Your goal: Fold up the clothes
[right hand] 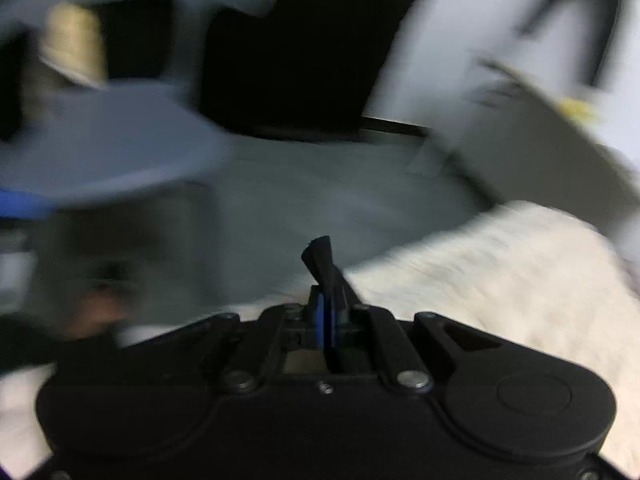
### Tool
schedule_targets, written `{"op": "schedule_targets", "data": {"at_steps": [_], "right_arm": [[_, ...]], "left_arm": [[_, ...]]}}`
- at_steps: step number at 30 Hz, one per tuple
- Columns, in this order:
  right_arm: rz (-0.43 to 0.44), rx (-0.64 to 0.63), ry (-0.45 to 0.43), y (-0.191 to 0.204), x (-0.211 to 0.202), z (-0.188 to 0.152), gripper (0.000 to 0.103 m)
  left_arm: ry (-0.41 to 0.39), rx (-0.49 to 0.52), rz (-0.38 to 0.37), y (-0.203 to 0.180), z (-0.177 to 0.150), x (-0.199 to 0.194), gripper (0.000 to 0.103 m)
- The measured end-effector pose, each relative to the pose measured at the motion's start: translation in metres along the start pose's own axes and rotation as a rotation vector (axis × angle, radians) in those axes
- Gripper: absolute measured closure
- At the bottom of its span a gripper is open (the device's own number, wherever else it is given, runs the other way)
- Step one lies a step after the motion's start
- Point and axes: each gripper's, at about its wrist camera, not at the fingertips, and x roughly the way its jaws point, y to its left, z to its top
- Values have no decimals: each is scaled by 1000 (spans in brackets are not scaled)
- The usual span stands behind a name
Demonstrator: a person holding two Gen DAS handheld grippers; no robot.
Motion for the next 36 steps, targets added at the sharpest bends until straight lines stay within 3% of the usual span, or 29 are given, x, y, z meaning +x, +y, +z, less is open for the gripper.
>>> {"op": "schedule_targets", "data": {"at_steps": [1,4,5,7,9,11,12,13,14,15,16,18,19,21,22,23,28,30,33,34,36], "right_arm": [[30,-11,1,-7,-6,4,101],[288,-17,21,-65,-66,36,101],[316,-7,20,-72,-69,41,101],[395,47,46,-91,-68,51,101],[438,45,169,-95,-14,57,96],[434,26,223,-83,21,50,86],[362,-20,284,-65,58,39,80],[255,-73,344,-51,85,30,80],[201,-98,364,-46,92,27,82],[49,-167,362,-38,100,19,82],[-5,-176,332,-38,92,16,81],[-30,-145,259,-44,65,13,72],[1,-130,231,-48,45,10,66],[78,-125,211,-57,4,-3,39],[108,-142,227,-61,-14,-13,39],[119,-149,236,-65,-20,-17,39],[167,2,505,-117,-61,-121,49],[152,85,548,-136,-67,-157,50],[129,220,541,-159,-70,-196,50],[126,263,532,-165,-71,-206,55],[167,348,530,-174,-72,-213,101]], "left_arm": [[4,-1,-1,0,0,2,13],[15,0,-2,-1,1,7,13],[19,3,-2,-1,1,9,13],[28,9,-1,-2,1,13,13],[38,13,-1,-2,1,16,13],[44,18,0,-1,0,16,13],[45,22,3,-1,0,16,13],[46,25,6,-1,0,15,13],[44,23,7,0,0,14,13],[38,22,2,0,0,12,13],[29,21,-2,0,0,10,13],[24,12,-3,1,0,9,13],[26,10,-3,1,1,10,13],[37,12,-1,1,1,13,13],[43,15,1,0,1,15,13],[47,18,2,-1,1,16,13],[55,45,-2,-6,-2,17,13],[58,50,-3,-7,-3,16,13],[59,61,0,-9,-6,16,13],[61,63,1,-9,-7,16,13],[68,69,4,-10,-8,17,13]]}}
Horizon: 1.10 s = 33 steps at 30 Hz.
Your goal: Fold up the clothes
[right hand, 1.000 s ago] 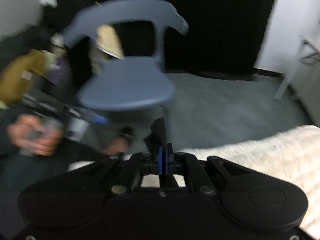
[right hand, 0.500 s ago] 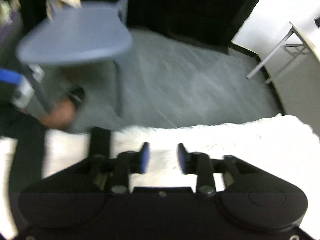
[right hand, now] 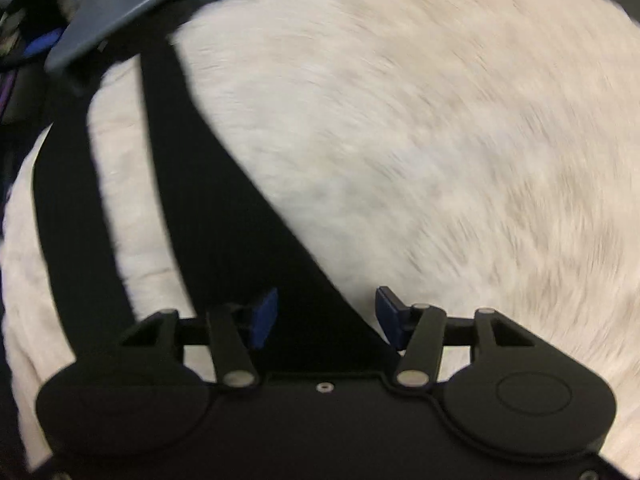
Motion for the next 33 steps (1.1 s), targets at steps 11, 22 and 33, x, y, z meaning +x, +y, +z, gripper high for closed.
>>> {"op": "schedule_targets", "data": {"at_steps": [11,22,33], "right_arm": [[-281,40,-195,-23,-33,4,91],[-568,-76,-591,103,-49,28,36],[-653,-74,-594,243,98,114,99]], "left_arm": [[23,28,2,-4,-4,6,13],[-51,-3,-3,2,-2,-5,13],[-121,-70,-22,14,4,-25,13]]}}
